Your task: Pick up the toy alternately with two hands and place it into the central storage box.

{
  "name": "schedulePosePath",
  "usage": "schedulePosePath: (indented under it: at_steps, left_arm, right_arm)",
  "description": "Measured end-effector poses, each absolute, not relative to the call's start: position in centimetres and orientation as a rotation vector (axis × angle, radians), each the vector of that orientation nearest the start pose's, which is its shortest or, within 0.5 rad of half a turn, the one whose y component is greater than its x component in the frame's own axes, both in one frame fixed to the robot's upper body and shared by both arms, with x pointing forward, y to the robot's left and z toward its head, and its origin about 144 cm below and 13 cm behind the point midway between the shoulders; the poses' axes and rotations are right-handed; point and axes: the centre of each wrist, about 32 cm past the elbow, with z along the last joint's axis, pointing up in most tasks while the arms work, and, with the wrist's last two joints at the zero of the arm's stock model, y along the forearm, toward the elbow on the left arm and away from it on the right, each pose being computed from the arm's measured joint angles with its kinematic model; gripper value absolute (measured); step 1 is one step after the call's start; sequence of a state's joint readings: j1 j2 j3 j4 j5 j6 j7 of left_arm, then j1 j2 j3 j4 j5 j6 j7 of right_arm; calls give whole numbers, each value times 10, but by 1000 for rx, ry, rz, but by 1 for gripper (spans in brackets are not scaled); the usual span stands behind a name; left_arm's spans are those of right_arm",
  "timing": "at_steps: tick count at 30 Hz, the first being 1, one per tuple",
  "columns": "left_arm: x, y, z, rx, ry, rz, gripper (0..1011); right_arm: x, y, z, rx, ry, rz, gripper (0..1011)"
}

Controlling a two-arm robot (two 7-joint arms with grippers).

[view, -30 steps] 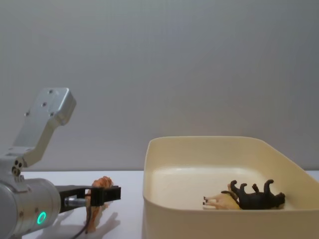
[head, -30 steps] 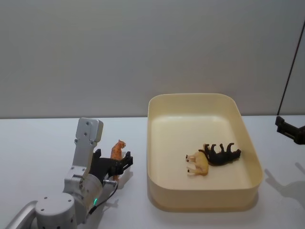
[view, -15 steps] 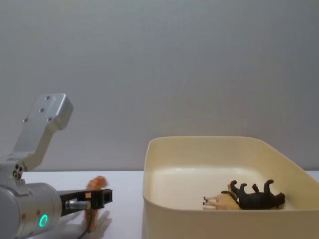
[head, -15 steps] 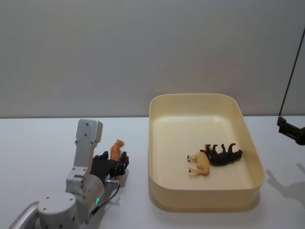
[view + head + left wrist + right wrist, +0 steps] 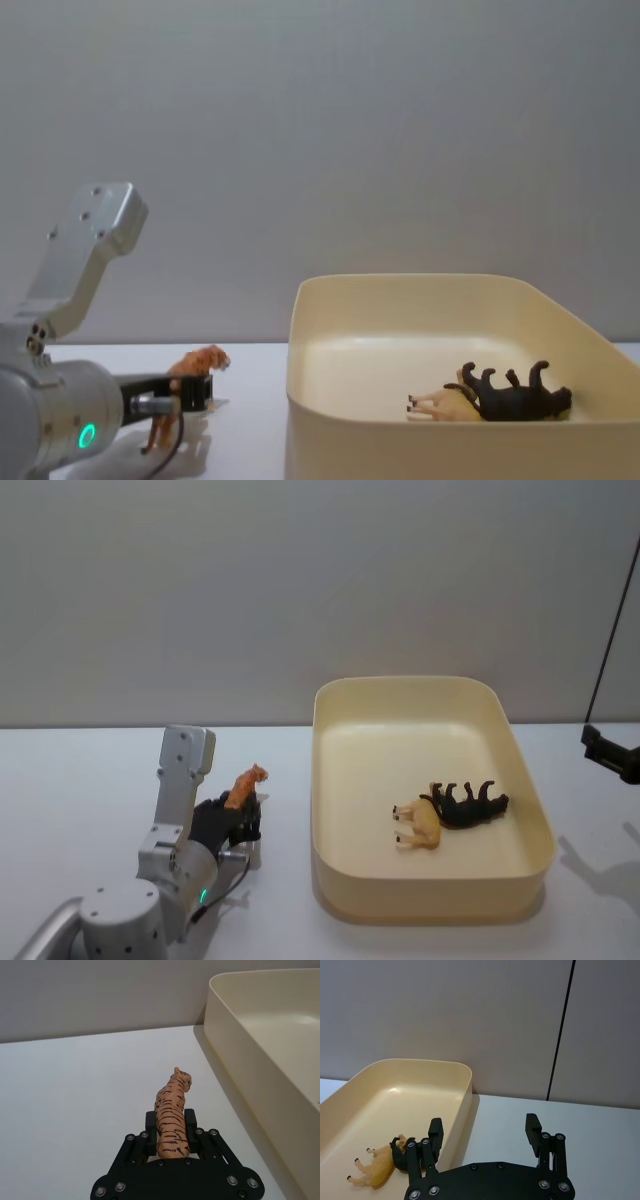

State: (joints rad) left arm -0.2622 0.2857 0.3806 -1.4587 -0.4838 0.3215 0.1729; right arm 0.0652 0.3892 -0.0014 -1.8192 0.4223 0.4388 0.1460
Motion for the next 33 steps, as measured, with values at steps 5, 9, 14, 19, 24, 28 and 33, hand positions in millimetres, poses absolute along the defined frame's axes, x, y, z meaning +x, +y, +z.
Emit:
schedulePosePath:
  at_steps: [5,9,14,19,24,28,33]
  left_arm:
    - [519,205,1181,185,220,1381,300]
    - [524,205,1188,168,180,1379,300]
    - [533,203,1201,134,109,1365,300]
    - [542,200,1214,101,53,1338,300]
    - [552,197,1228,72,-1,1287,300]
    - [559,195,1236,59,-27,1241,300]
    - [569,191,1246,55,-53,1161,300]
  right_arm:
    - [465,-310,1254,-96,124,-1318,1001]
    - [465,-310,1254,-96,124,-1318,1001]
    - [465,-310,1254,-96,124,-1318,1001]
    - [465,-310,1254,-96,123,-1318,1001]
    - [465,-310,1254,-96,124,-1318,1001]
    - [465,-310,1254,-96,124,-1318,1001]
    - [465,-310,1254,-96,124,-1318,1001]
